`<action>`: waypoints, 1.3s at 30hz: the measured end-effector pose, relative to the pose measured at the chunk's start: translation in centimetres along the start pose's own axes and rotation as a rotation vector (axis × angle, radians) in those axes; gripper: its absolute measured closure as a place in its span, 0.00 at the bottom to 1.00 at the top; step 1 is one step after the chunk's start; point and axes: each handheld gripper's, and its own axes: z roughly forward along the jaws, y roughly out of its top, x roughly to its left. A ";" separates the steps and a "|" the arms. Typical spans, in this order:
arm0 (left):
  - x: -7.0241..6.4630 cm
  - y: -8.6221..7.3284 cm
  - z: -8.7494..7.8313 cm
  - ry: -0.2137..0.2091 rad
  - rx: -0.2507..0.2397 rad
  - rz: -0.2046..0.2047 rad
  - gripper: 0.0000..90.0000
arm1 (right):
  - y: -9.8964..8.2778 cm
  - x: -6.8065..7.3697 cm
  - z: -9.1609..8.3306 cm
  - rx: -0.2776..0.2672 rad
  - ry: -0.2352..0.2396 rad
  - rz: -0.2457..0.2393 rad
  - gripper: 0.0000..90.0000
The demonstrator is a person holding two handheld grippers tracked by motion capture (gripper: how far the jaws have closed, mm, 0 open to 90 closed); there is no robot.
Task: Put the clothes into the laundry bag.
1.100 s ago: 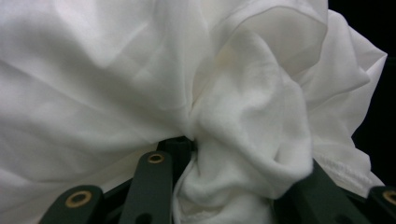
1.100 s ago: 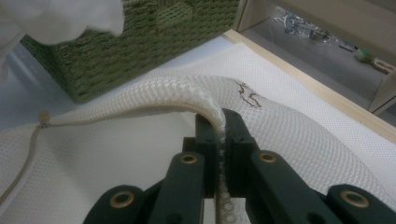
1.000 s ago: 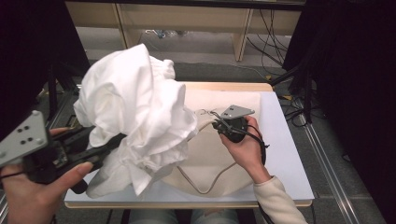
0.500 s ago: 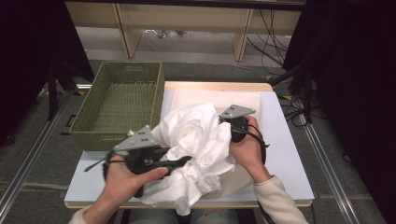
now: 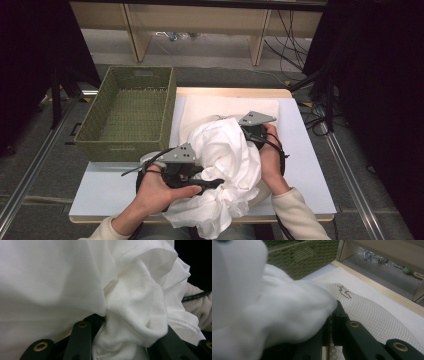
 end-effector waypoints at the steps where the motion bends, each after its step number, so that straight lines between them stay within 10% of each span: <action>1: -0.1 -0.1 0.0 -0.011 0.005 -0.014 0.73 | 0.0 0.1 0.1 -0.005 0.002 0.010 0.98; 10: 0.4 -0.7 1.2 -0.078 0.110 0.004 0.73 | 0.2 -0.1 -0.2 -0.054 0.006 -0.010 0.98; 16: 3.6 -1.3 4.3 0.078 0.157 -0.072 0.73 | 1.1 1.4 -1.2 -0.106 0.017 -0.041 0.98; 24: 5.2 0.3 5.9 0.274 0.163 -0.032 0.72 | 1.3 1.9 -1.7 -0.069 0.018 -0.069 0.99; 36: 4.8 1.8 3.2 0.296 0.053 -0.036 0.73 | 1.5 1.5 -2.6 -0.055 0.031 -0.046 0.99; 39: 5.5 1.3 4.7 0.322 0.117 0.001 0.73 | 1.7 2.0 -3.0 -0.042 0.048 -0.040 0.99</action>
